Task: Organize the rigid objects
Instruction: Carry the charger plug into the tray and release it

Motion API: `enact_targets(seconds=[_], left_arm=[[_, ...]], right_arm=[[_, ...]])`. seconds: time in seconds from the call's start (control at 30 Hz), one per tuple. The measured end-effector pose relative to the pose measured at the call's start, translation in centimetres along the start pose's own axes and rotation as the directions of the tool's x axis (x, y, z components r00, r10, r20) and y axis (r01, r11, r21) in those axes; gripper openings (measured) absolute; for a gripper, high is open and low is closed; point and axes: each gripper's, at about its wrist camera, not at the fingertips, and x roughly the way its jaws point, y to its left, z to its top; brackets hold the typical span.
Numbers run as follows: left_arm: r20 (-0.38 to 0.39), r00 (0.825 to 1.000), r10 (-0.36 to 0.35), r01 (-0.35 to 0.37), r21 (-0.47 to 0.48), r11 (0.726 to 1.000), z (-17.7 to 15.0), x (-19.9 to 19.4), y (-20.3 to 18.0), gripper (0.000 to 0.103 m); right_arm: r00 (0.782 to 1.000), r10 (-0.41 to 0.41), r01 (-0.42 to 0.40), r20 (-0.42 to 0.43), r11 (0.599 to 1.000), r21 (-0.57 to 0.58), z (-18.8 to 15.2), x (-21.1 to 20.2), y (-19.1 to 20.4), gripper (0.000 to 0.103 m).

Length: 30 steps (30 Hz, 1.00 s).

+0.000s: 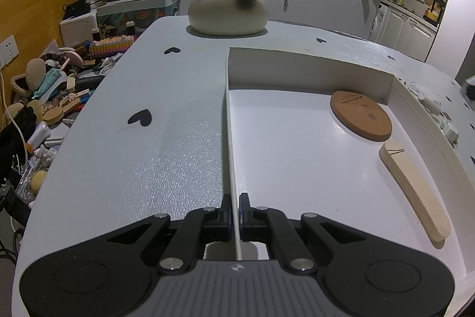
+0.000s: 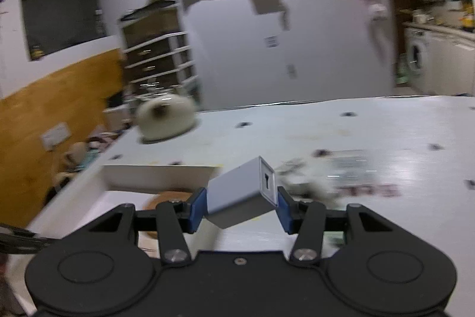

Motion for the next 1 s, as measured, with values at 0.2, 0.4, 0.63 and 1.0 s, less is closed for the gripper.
enact_targets(seconds=[0.2, 0.4, 0.63, 1.0], left_arm=[[0.007, 1.000, -0.006, 0.006, 0.001, 1.000, 0.0, -0.1, 0.0, 0.004], [0.009, 1.000, -0.011, 0.011, 0.010, 1.000, 0.0, 0.0, 0.0, 0.004], [0.006, 1.000, -0.013, 0.013, 0.018, 1.000, 0.0, 0.1, 0.0, 0.004], [0.005, 1.000, -0.014, 0.014, 0.021, 1.000, 0.0, 0.1, 0.1, 0.004]], right_arm=[[0.984, 0.164, -0.163, -0.062, 0.986, 0.018, 0.8, 3.4, 3.7, 0.051], [0.946, 0.294, -0.284, -0.138, 0.955, 0.085, 1.0, 7.5, 6.5, 0.051], [0.895, 0.378, -0.340, -0.239, 0.922, 0.182, 1.5, 13.2, 9.0, 0.051], [0.884, 0.316, -0.247, -0.346, 0.942, 0.228, -0.2, 20.8, 11.3, 0.051]])
